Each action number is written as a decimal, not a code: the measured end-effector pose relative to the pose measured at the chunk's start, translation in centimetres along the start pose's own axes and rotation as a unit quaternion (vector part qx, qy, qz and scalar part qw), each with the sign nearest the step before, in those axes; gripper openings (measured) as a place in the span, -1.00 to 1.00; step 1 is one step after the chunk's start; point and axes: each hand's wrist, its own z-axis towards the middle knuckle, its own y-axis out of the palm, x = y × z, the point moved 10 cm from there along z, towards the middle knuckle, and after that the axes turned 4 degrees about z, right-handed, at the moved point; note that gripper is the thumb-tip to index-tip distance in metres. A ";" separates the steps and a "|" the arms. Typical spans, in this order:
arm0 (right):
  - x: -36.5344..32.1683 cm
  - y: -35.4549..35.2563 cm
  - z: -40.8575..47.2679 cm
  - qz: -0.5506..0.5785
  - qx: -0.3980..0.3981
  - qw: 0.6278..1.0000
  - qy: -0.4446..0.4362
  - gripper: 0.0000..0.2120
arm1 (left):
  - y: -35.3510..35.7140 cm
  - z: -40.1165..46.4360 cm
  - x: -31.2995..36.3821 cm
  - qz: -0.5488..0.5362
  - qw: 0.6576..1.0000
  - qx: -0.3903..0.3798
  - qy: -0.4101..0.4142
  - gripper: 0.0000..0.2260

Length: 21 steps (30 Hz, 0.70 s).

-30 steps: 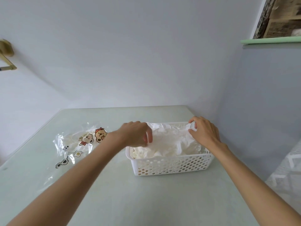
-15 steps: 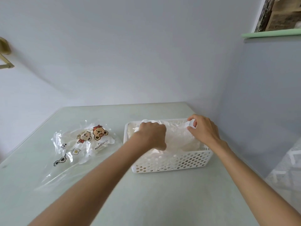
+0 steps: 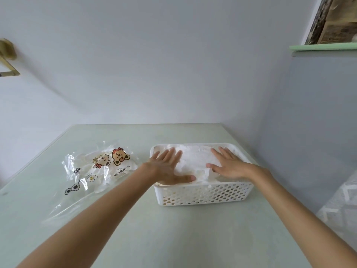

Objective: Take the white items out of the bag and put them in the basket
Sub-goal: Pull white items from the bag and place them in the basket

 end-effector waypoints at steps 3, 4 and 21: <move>1.3 1.6 0.4 -0.022 -0.038 0.999 0.019 -0.27 | 0.9 0.3 -0.2 0.053 0.998 -0.023 -0.012 -0.09; 1.5 2.0 0.6 -0.031 -0.051 0.998 0.024 -0.29 | 1.0 0.5 -0.2 0.066 0.997 -0.034 -0.020 -0.09; -11.0 -6.3 -6.6 0.118 0.300 0.932 -0.166 -0.76 | 0.2 -11.8 -14.8 -0.132 0.978 0.132 -0.098 -0.34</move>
